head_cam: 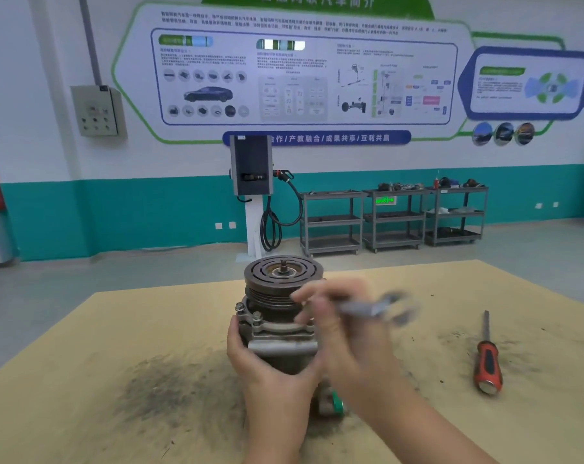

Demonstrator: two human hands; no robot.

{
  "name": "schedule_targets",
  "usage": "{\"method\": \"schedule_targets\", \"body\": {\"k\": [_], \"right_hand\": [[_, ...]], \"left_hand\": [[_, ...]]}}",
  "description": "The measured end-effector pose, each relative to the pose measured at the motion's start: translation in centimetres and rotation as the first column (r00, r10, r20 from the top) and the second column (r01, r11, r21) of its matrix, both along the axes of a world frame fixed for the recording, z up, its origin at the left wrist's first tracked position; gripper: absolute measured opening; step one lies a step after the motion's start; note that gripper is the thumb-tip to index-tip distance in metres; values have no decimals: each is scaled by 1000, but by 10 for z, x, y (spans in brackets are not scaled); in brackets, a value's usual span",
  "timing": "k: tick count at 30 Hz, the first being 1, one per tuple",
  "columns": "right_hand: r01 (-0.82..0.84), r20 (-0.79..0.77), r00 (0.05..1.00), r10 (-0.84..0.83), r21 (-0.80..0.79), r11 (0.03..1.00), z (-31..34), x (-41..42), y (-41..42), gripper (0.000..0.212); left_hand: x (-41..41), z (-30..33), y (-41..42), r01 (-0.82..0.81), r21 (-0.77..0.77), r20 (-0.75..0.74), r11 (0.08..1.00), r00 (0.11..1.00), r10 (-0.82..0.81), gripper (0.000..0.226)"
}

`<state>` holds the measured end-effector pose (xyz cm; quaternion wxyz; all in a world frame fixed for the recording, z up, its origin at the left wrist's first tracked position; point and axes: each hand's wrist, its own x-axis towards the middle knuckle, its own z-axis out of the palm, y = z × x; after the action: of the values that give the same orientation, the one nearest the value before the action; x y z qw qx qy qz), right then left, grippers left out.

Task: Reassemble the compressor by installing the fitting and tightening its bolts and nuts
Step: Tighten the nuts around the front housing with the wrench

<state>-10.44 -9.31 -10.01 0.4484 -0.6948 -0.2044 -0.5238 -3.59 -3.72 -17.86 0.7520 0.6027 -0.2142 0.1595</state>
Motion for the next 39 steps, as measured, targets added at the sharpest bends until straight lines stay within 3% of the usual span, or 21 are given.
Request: {"method": "schedule_targets", "body": {"k": [1,3,6,8,15,18,20,23,25,27,30,32,33,34,35,36,37,39], "right_hand": [[-26,-3,1000,27,178,984,3,-4,-6,16],[-111,-4,991,130,495,862,5,-8,-24,16],[-197,-6,951,310,762,617,8,-3,-44,21],[-212,-9,921,389,826,522,5,2,-51,19],[-162,-125,800,587,897,411,12,15,-77,13],[-171,-112,782,613,908,383,9,17,-78,12],[-224,-35,856,516,874,430,-2,12,-70,12],[-270,86,952,293,685,677,-28,1,-52,11],[-166,102,986,135,438,883,-40,-4,-40,13],[57,92,993,-70,140,988,-45,-6,-31,18],[289,112,956,-270,-220,932,-46,-2,-19,29],[307,85,951,-297,-361,880,-45,6,-8,22],[316,68,946,-316,-412,855,-45,10,-3,19],[325,57,940,-335,-438,838,-44,13,1,17],[324,58,941,-333,-429,843,-43,13,2,17],[301,58,952,-301,-366,881,-40,12,3,19],[253,48,967,-249,-248,935,-33,8,3,18],[135,33,990,-138,76,988,-18,-1,0,18]], "left_hand": [[3,-4,0,7,-5,-6,1000,1000,-7,123],[4,-9,-3,-22,46,37,999,999,20,126],[-3,-10,-6,-57,91,87,994,995,49,126],[-10,-8,-9,-71,107,113,992,992,59,125],[-9,3,1,46,-47,43,998,998,-44,87],[3,8,13,135,22,-24,991,991,-134,105],[13,11,22,201,104,-56,974,979,-196,108],[24,13,28,294,149,-69,944,956,-286,100],[25,12,29,311,173,-63,935,950,-304,96],[25,8,29,317,165,-44,934,948,-314,100],[25,10,25,312,145,-38,939,950,-310,101],[31,12,21,351,90,-48,932,936,-348,84],[33,13,19,309,134,-34,942,951,-307,69],[35,12,20,340,123,-38,932,940,-338,56],[35,9,25,383,149,-21,912,923,-385,58],[36,8,27,419,140,-48,897,908,-416,74],[38,6,28,386,172,-48,906,922,-384,93],[34,8,34,345,209,-42,915,938,-345,105]]}}
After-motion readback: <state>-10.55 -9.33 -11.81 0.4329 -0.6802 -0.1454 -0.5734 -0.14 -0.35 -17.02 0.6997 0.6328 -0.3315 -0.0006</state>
